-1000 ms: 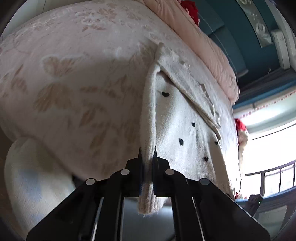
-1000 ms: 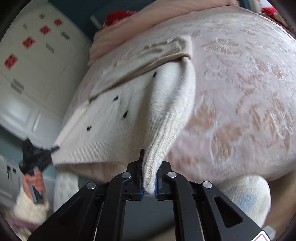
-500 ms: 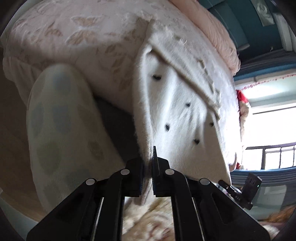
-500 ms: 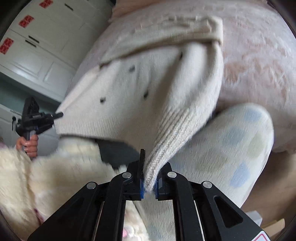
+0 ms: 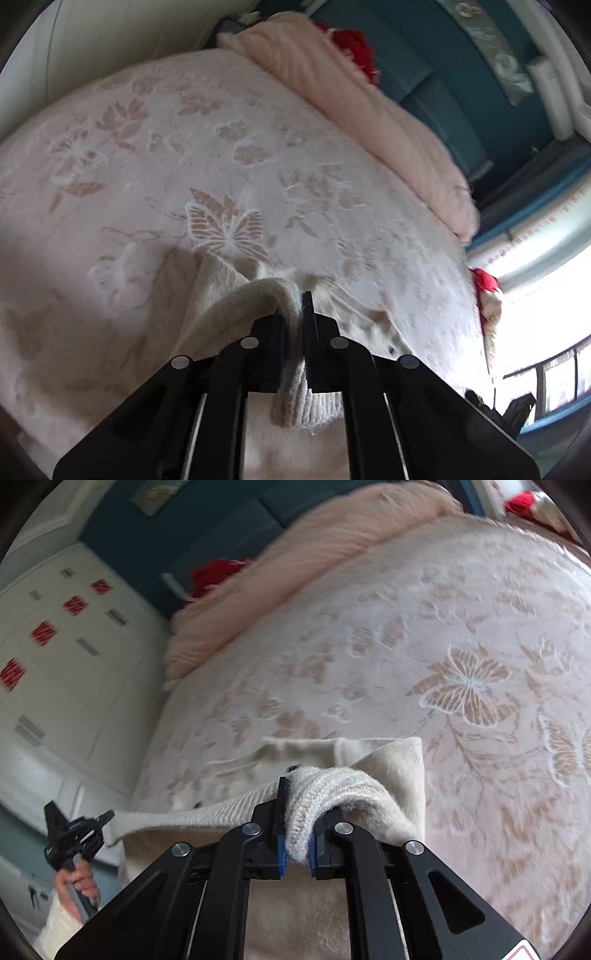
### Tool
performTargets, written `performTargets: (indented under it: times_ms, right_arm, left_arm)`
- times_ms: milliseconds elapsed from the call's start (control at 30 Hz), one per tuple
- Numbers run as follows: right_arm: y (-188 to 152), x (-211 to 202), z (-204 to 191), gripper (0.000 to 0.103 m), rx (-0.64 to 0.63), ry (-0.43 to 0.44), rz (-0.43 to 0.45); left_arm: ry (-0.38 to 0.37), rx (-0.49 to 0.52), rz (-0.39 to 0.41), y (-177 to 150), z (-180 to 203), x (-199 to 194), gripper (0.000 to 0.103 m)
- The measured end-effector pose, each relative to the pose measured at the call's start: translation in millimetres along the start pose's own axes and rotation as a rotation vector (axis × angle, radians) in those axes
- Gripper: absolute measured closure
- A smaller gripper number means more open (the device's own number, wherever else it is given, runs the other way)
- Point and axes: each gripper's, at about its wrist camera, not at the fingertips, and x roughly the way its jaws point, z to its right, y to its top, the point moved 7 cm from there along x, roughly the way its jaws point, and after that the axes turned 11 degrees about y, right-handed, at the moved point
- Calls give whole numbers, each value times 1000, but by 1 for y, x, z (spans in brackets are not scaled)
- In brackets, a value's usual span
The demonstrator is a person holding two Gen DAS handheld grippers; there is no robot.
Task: Fold small clothes
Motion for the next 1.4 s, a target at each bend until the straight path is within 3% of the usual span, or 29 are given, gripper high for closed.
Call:
performTargets:
  times_ms: [100,167,233,300,367,433,567,600,633,667,700,767,867,933,1000,1100,1133,1233,1300,1367,1400]
  right_arm:
    - [-2,44,23,86,35,-83,-56]
    - [2,51,29,83,37,-122,-39]
    - [10,36,29,60,33,-80,25]
    - [14,10,29,49,-5,-94,95]
    - [9,-5,30,46,-58,-115,96]
    - [-7,-9,36,44,-96,-143,63]
    - [-38,16,54,42,-108,-197,-32]
    - [-44,23,57,43,-97,-199,-43]
    - [-49,30,57,59,-82,-200,-55]
    - [-51,35,56,95,-75,-192,-68]
    - [-52,38,52,93,-71,-183,-82]
    - [-41,28,35,95,-93,-161,-40]
    - [-12,-4,-3,95,-146,-91,65]
    - [1,-7,-5,94,-154,-101,86]
    - [0,15,19,93,-136,-186,31]
    - [-26,60,81,92,-9,-307,-139]
    - [-27,59,82,91,2,-298,-123]
    - [-16,23,52,76,-55,-313,14]
    - [-16,3,18,75,-166,-341,70]
    - [-27,9,-23,76,-231,-251,59]
    - [-38,23,-41,77,-243,-190,25]
  left_arm:
    - [95,-25,-55,-2,-7,60,93]
    - [120,-56,-66,-5,-18,76,91]
    - [82,-33,-52,-5,-21,72,84]
    - [81,40,41,-1,-23,48,46]
    - [84,140,151,1,-24,21,31]
    - [66,216,164,-2,-20,17,23]
    - [88,242,28,-19,-19,55,25]
    - [106,231,-11,-25,-21,69,39]
    - [126,218,-53,-29,-22,80,52]
    - [136,210,-93,-32,-23,88,83]
    - [145,199,-109,-33,-24,90,93]
    - [117,178,-72,-26,-19,77,97]
    - [95,195,13,-4,-9,40,97]
    - [112,186,20,3,-11,38,97]
    - [174,201,0,4,-17,58,96]
    - [263,181,-118,-11,-37,101,93]
    - [258,164,-122,-14,-41,102,92]
    - [238,160,-36,-16,-35,64,73]
    - [235,200,54,-19,-23,34,54]
    - [194,260,113,-32,1,16,51]
    - [170,289,96,-40,13,19,51]
